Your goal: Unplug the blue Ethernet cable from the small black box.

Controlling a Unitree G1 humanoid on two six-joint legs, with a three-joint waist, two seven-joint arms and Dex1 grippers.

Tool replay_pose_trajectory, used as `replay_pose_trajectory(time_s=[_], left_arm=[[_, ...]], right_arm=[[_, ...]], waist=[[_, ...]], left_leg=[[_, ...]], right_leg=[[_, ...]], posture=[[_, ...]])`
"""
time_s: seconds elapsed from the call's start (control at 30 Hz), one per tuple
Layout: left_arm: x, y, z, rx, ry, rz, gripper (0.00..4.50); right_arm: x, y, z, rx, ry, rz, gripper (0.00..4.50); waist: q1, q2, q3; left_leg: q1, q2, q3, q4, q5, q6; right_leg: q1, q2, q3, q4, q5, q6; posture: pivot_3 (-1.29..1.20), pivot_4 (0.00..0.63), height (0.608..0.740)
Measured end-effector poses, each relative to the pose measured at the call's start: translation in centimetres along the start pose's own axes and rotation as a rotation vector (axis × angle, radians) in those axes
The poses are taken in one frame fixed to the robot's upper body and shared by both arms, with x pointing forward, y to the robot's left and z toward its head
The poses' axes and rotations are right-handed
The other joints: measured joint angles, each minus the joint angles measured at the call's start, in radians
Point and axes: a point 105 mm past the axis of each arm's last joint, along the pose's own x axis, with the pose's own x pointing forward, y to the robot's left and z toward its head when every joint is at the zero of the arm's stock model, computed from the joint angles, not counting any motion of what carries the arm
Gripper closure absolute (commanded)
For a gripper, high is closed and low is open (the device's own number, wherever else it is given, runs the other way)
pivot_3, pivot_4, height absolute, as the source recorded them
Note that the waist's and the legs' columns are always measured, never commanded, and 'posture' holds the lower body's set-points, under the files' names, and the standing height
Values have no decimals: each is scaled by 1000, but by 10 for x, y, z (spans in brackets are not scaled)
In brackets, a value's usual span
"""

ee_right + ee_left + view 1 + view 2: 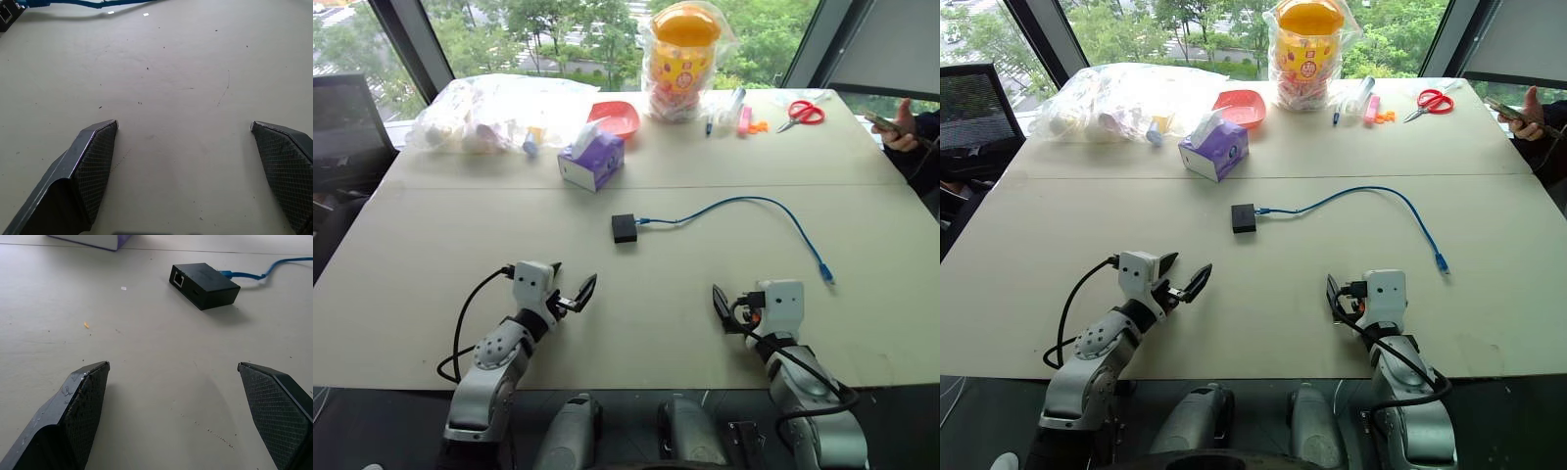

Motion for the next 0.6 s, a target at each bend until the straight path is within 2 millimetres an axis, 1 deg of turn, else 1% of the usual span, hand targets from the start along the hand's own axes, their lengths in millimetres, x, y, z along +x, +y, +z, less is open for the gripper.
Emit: replay_pose_trajectory(time_s=[0.2,0.37,0.47,0.6], left_arm=[[1,-1,0,-9,3,-7,130],[0,-2,1,-7,17,-33,130],[0,-1,1,-7,19,-35,130],[0,-2,2,-10,18,-41,130]], right_arm=[[0,-2,0,-14,2,10,0],[0,-4,3,-45,13,52,0],[1,-4,5,-69,14,91,0],[5,1,10,-55,8,121,0]], waist=[[2,0,0],[11,0,0],[11,0,0],[13,0,0]], left_leg=[[0,0,0,0,0,0],[0,0,0,0,0,0],[0,0,0,0,0,0],[0,0,0,0,0,0]], right_leg=[[0,0,0,0,0,0],[0,0,0,0,0,0],[0,0,0,0,0,0],[-1,0,0,0,0,0]], posture=[[0,150,740],[0,150,740],[0,150,740],[0,150,740]])
